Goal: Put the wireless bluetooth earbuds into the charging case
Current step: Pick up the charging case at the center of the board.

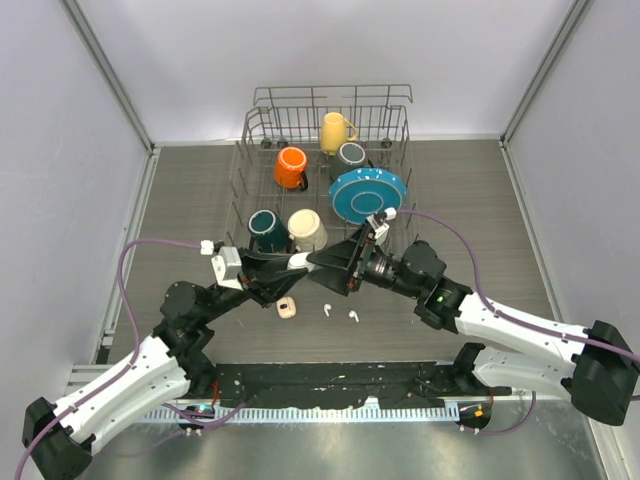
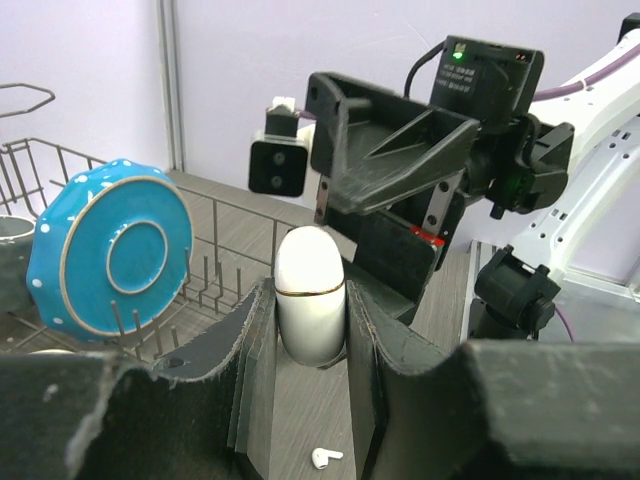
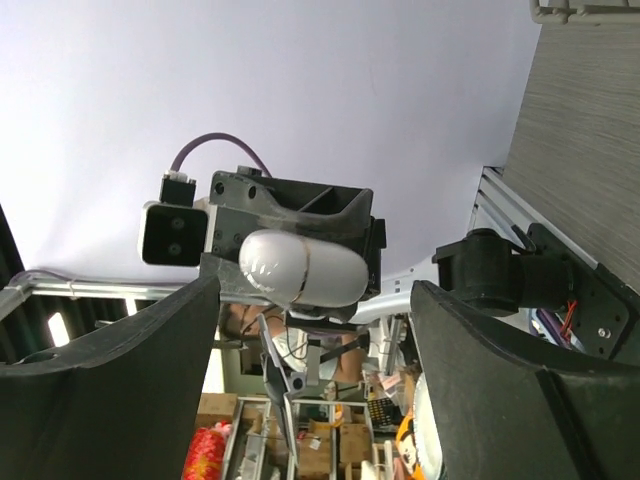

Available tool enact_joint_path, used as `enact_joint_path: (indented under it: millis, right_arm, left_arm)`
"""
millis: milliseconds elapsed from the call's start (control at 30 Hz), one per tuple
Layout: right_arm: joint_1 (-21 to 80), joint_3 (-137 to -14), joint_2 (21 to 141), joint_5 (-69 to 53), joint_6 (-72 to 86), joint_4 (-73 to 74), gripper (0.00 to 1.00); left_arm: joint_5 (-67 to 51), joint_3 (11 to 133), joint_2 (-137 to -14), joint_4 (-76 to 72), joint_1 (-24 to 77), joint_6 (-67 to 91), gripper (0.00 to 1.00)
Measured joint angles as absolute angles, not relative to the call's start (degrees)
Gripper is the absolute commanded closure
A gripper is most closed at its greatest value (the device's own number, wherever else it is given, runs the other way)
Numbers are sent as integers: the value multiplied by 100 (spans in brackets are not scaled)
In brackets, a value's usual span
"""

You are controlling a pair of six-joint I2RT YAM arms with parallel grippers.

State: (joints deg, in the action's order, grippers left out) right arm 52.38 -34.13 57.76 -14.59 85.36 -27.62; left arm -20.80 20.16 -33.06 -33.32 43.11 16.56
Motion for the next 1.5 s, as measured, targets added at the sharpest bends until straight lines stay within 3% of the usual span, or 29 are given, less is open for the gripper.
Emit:
enact_joint_path:
  millis: [300,667,800,900,1167,1500]
  right_arm:
    - [5238,-3343,6189,-1446,9089,-3476,31]
    - [5221,-3343,6379,-1592,9341,-3830,60]
    - [5210,-3343,6379,-1629,9341,-3859,74]
    - [5199,-3343,6379,-1645,9338,-3857,78]
    - [5199,-3343,6379,-1638,9343,-3859,82]
    - [5186,-3343,6379,-1601,9336,-3815,83]
  left_arm:
    - [-2130,1994,-3380,-3500,4311,1741,100]
    - [-2143,1966,-3430,-3651,4311,1763,100]
    - [-2150,1966,-3448,-3699,4311,1769,94]
    - [-2150,1966,-3465,-3708,4311,1787,92]
    - [-2134,1966,-3474,-3728,4311,1887,73]
    - [-2099,1966,-3540,-3728,4311,1968,68]
